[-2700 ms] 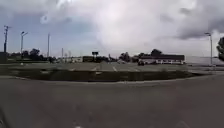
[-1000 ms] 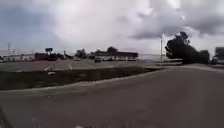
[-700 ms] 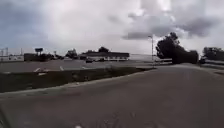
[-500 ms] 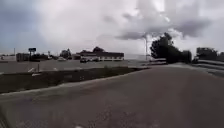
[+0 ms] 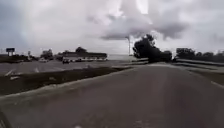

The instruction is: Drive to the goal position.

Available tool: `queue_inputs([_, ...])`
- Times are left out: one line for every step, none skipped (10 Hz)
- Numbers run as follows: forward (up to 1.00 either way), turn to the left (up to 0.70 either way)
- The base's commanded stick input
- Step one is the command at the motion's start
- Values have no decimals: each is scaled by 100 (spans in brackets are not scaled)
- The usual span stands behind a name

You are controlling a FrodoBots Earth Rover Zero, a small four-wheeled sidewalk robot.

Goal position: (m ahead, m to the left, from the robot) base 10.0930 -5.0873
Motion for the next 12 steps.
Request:
queue_inputs([5, -14])
queue_inputs([5, -9])
queue_inputs([5, -9])
queue_inputs([5, -9])
queue_inputs([6, -10])
queue_inputs([6, -11])
queue_inputs([6, -11])
queue_inputs([6, -12])
queue_inputs([7, -13])
queue_inputs([8, -15])
queue_inputs([14, -26])
queue_inputs([28, -32])
